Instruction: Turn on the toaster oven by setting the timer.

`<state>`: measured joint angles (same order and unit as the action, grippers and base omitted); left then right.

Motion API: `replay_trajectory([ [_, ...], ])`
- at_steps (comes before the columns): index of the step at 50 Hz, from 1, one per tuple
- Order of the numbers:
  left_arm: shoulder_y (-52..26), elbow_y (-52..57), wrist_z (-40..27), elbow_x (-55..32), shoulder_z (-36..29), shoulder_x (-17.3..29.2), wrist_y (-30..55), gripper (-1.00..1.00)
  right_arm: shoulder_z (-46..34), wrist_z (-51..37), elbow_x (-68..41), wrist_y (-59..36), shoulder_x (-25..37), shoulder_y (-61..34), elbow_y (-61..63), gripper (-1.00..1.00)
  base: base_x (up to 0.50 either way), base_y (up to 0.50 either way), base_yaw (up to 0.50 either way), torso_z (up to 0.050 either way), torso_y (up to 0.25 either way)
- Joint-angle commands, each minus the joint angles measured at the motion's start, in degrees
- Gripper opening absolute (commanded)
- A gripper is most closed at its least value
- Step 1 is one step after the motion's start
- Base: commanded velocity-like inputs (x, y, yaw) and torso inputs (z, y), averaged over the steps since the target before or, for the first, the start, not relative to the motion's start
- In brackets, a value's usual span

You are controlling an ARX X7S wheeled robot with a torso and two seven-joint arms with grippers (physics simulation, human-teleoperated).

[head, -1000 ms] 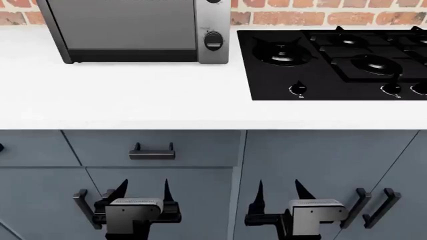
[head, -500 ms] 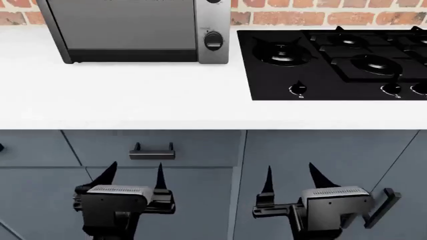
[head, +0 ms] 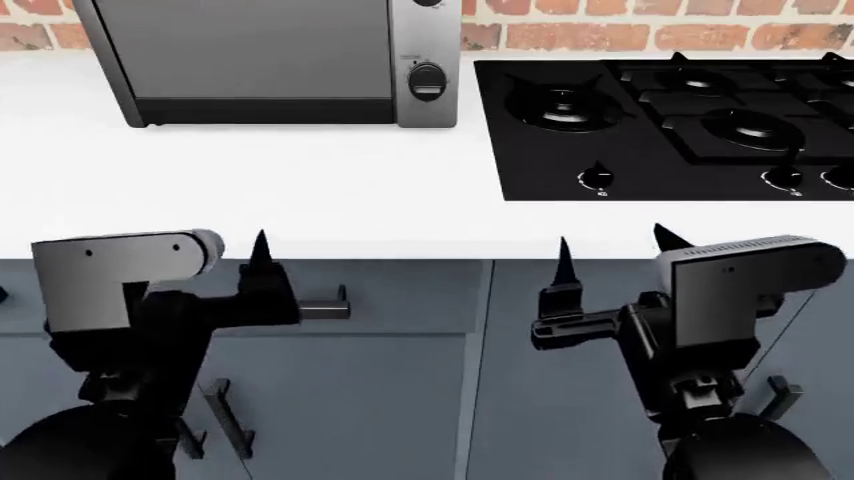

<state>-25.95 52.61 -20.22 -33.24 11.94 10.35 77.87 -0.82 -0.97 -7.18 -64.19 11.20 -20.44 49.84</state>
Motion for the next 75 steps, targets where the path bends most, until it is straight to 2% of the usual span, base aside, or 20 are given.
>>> replay_trajectory([
  [1,-12.2,-1.0,-27.2,-34.0,8.7,6.7,11.8,1.00,3.0,0.8,-3.0,-21.8,-1.0,-14.6,5.2,1.00,0.00,0.00,0.00,0.000,0.000],
  [5,-17.4,-4.3,-36.4,-41.9,7.5,9.2,11.6,1.00,4.4,0.6,-4.2,-25.7,-1.5,-18.7,5.7,1.00,0.00,0.00,0.00,0.000,0.000],
  [7,-18.4,-5.6,-38.1,-42.9,6.5,10.1,11.0,1.00,6.3,-1.1,-7.4,-25.8,-1.5,-19.7,4.6,1.00,0.00,0.00,0.00,0.000,0.000],
  [11,-19.2,-7.4,-38.2,-41.2,3.8,10.8,9.8,1.00,12.3,-14.5,-26.7,-25.8,0.6,-23.2,-0.4,1.00,0.00,0.00,0.00,0.000,0.000],
  [13,-20.3,-8.2,-40.6,-44.1,4.3,11.0,10.5,1.00,13.4,-21.0,-34.7,-25.7,1.7,-25.3,-2.8,1.00,0.00,0.00,0.00,0.000,0.000],
  [16,-21.7,-9.8,-42.8,-45.7,3.7,11.7,10.2,1.00,14.6,-26.7,-41.7,-25.6,2.7,-26.8,-4.1,1.00,0.00,0.00,0.00,0.000,0.000],
  [18,-22.7,-10.5,-42.5,-44.5,3.0,12.4,9.3,1.00,14.5,-27.6,-42.2,-25.0,3.0,-27.6,-4.8,1.00,0.00,0.00,0.00,0.000,0.000],
  [19,-23.2,-11.0,-45.1,-48.2,4.5,13.2,10.0,1.00,14.2,-27.7,-42.0,-24.2,3.3,-27.9,-5.4,1.00,0.00,0.00,0.00,0.000,0.000],
  [22,-23.3,-11.0,-44.1,-46.2,3.1,13.5,8.6,1.00,14.1,-28.1,-42.1,-23.6,3.6,-28.6,-6.1,1.00,0.00,0.00,0.00,0.000,0.000],
  [33,-24.5,-11.2,-46.8,-48.8,2.8,15.1,7.3,1.00,14.0,-29.2,-42.9,-21.4,4.7,-28.7,-5.8,1.00,0.00,0.00,0.00,0.000,0.000],
  [37,-22.9,-10.3,-44.8,-46.6,2.2,15.6,5.7,1.00,13.2,-28.6,-42.8,-19.7,5.4,-26.6,-5.5,1.00,0.00,0.00,0.00,0.000,0.000],
  [53,-22.8,-10.7,-45.8,-48.0,1.2,16.9,4.5,1.00,11.6,-29.3,-43.2,-18.0,6.4,-26.4,-6.4,1.00,0.00,0.00,0.00,0.000,0.000],
  [64,-22.2,-11.2,-44.4,-45.4,-0.9,16.8,2.8,1.00,12.0,-29.0,-45.0,-18.1,6.3,-26.1,-7.5,1.00,0.00,0.00,0.00,0.000,0.000],
  [75,-21.9,-11.3,-45.1,-45.8,-1.6,17.4,2.0,1.00,12.6,-29.4,-46.4,-17.7,6.3,-25.6,-7.8,1.00,0.27,0.11,0.00,0.000,0.000],
])
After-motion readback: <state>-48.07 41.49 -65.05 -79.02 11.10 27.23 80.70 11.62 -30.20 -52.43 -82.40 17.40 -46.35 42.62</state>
